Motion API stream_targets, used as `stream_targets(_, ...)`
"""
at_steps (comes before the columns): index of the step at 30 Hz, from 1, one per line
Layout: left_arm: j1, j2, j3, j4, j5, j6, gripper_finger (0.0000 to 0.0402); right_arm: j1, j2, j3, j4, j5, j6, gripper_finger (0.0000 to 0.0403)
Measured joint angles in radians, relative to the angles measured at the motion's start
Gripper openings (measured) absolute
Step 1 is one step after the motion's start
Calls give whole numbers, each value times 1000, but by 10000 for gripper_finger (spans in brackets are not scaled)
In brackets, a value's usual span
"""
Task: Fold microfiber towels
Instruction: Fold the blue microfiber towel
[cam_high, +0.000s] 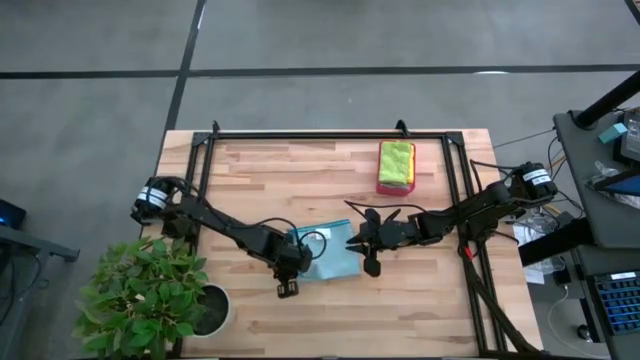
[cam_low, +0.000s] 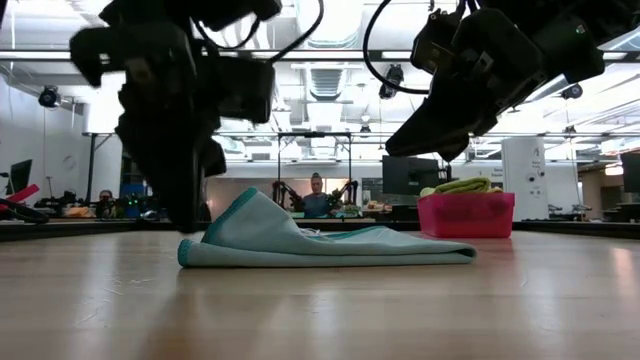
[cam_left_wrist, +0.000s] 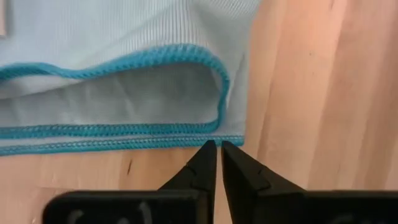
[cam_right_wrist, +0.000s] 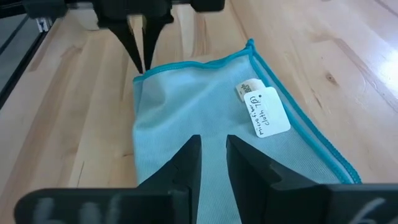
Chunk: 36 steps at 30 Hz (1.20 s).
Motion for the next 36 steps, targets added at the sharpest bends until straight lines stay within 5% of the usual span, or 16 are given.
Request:
stream_targets(14,0,-55,-6,85,-94,-7,135,0,0,0,0,0,-1,67)
stream_targets(20,0,5,-8,167,-96,-7,153,0,0,0,0,0,-5,72)
stream_targets(25,-2,23,-8,212,-111,4,129,0,0,0,0,0,-7,70)
stream_targets(31,-2,10,-8,182,-109,20,20,0,0,0,0,0,-8,62)
stream_targets(36,-3,1,-8,119,-83,19,3,0,0,0,0,0,-8,61)
